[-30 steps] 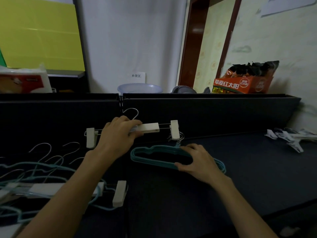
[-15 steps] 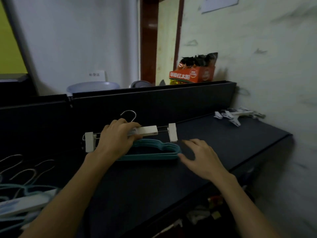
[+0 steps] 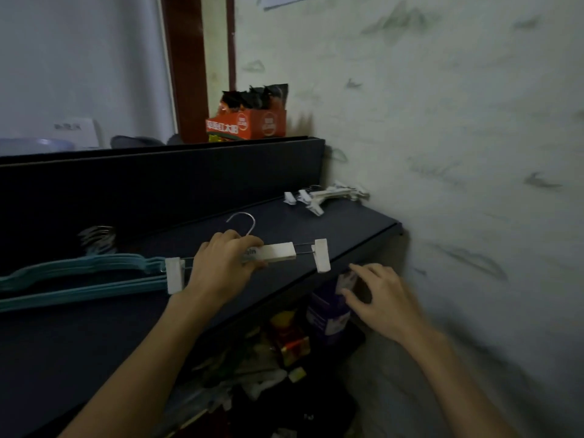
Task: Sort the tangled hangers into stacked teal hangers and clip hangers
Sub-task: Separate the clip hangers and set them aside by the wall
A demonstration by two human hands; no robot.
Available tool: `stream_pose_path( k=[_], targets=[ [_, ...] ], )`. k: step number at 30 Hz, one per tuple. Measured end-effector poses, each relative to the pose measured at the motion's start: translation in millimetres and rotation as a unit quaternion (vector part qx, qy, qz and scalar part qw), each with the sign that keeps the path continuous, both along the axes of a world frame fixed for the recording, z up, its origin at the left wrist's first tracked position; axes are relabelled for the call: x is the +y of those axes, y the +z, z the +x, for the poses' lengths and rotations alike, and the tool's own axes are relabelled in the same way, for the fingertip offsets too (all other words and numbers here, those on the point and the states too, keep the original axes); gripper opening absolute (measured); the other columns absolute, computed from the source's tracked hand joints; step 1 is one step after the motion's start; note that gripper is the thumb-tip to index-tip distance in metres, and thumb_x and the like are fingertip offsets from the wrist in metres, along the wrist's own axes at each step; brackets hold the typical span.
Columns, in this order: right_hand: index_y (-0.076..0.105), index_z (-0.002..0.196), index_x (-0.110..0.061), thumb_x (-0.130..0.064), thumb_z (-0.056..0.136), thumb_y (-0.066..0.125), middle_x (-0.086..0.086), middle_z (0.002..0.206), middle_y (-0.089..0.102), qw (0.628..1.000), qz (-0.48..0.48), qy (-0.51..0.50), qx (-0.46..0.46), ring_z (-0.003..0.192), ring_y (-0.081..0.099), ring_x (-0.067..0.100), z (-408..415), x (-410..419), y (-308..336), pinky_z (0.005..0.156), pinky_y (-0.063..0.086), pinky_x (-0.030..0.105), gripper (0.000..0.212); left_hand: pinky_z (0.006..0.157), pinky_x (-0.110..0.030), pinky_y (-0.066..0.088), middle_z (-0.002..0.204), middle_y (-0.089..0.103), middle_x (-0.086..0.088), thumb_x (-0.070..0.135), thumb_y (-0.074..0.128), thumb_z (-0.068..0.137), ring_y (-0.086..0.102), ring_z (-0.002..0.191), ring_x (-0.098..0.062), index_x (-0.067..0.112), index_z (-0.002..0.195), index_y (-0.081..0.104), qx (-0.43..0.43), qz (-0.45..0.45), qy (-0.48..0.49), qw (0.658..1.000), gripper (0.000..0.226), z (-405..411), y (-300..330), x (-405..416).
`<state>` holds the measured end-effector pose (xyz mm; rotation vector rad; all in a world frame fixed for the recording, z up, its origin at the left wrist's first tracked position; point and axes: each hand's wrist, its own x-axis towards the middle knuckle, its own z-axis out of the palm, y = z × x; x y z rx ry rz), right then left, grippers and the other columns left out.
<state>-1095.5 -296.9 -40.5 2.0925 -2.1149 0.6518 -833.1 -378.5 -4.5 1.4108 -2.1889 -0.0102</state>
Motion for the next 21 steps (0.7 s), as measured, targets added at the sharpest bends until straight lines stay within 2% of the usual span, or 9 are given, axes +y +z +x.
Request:
stream_pose_path(
  k=[4, 9, 15, 18, 21],
  targets=[
    [0.052, 0.132, -0.02, -0.054, 0.083, 0.048, 0.002, 0.117, 0.059, 1.0, 0.004, -0.025, -0.001, 0.106, 0.055, 0.024, -59, 13, -8, 0.084, 0.047, 0.035, 0.059, 0.075, -0.033, 0.033, 0.114, 0.055, 0.0, 0.046, 0.061, 0.085, 0.047, 0.106, -0.022, 0.033, 0.122, 0.057, 0.0, 0.007, -0.022, 1.0, 0.039, -59, -13, 4],
    [0.053, 0.131, -0.02, -0.056, 0.083, 0.047, 0.002, 0.116, 0.059, 0.999, -0.004, -0.042, -0.012, 0.105, 0.054, 0.023, -99, 3, -6, 0.086, 0.047, 0.037, 0.06, 0.075, -0.031, 0.032, 0.114, 0.054, 0.002, 0.047, 0.06, 0.085, 0.046, 0.107, -0.02, 0.032, 0.122, 0.056, -0.002, 0.012, -0.025, 1.0, 0.041, -96, -16, -10],
    [0.047, 0.135, -0.024, -0.057, 0.087, 0.045, -0.003, 0.122, 0.055, 0.999, 0.01, -0.037, -0.017, 0.111, 0.051, 0.017, -119, -33, -17, 0.097, 0.038, 0.032, 0.058, 0.076, -0.03, 0.033, 0.112, 0.056, 0.003, 0.043, 0.06, 0.085, 0.048, 0.105, -0.019, 0.032, 0.12, 0.058, -0.011, -0.003, -0.039, 0.999, 0.037, -132, -24, -55],
    [0.049, 0.134, -0.024, -0.06, 0.083, 0.041, -0.002, 0.123, 0.056, 0.999, 0.006, -0.049, -0.022, 0.11, 0.052, 0.018, -134, -58, -15, 0.091, 0.043, 0.032, 0.064, 0.078, -0.032, 0.036, 0.112, 0.057, 0.003, 0.039, 0.061, 0.085, 0.049, 0.105, -0.019, 0.031, 0.12, 0.058, -0.02, -0.004, -0.055, 0.998, 0.037, -154, -23, -86],
    [0.05, 0.134, -0.023, -0.057, 0.085, 0.048, -0.002, 0.122, 0.057, 0.998, -0.008, -0.053, -0.021, 0.11, 0.053, 0.018, -151, -86, -7, 0.09, 0.044, 0.032, 0.059, 0.08, -0.033, 0.039, 0.113, 0.057, 0.003, 0.037, 0.062, 0.083, 0.049, 0.105, -0.019, 0.03, 0.122, 0.057, -0.02, -0.002, -0.07, 0.997, 0.04, -174, -17, -121]
  ],
)
